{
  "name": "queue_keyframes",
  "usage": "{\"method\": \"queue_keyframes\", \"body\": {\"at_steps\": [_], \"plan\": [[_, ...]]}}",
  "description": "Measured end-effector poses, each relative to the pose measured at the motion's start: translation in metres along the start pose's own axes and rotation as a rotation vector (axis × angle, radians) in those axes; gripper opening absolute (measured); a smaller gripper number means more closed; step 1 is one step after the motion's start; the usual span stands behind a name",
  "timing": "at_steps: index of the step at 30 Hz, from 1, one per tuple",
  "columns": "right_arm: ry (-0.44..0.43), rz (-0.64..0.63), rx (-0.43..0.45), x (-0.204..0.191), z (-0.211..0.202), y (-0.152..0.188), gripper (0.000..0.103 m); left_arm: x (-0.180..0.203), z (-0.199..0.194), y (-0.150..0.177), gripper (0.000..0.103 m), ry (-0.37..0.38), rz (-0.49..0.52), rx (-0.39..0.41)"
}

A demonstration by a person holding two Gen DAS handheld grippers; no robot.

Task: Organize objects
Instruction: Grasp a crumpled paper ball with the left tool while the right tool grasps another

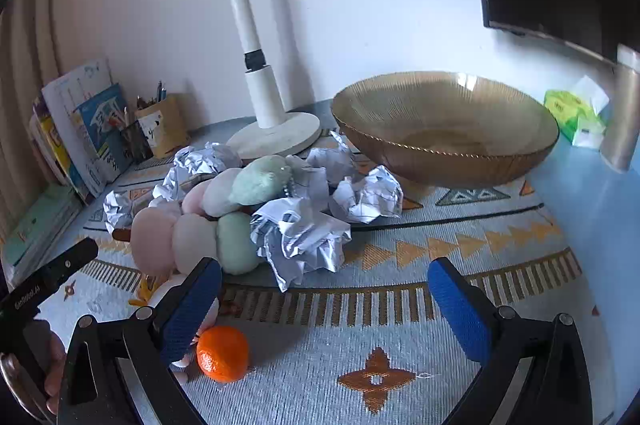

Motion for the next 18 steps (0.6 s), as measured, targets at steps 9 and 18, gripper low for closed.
{"method": "queue_keyframes", "body": {"at_steps": [9, 18], "plan": [[-0.001, 0.018, -0.01, 0.006, 0.002, 0.0, 0.103, -0.004, 0.0, -0.002, 0.102, 0.006, -0.028, -0.006], [-0.133, -0.221, -0.009, -0.066, -0.028, -0.056, 0.103, -0.057, -0.005, -0.053, 0.102, -0.109, -0.039, -0.106]]}}
Point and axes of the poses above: each gripper's, at about its wrist camera, not at the fingertips, and z roughly the way its jaws point, x to its right, y to its underside, the point moved 6 cm from there along z, roughly the way its jaws point, and after that the axes turned 1 degree about z, right-handed, at the moved point
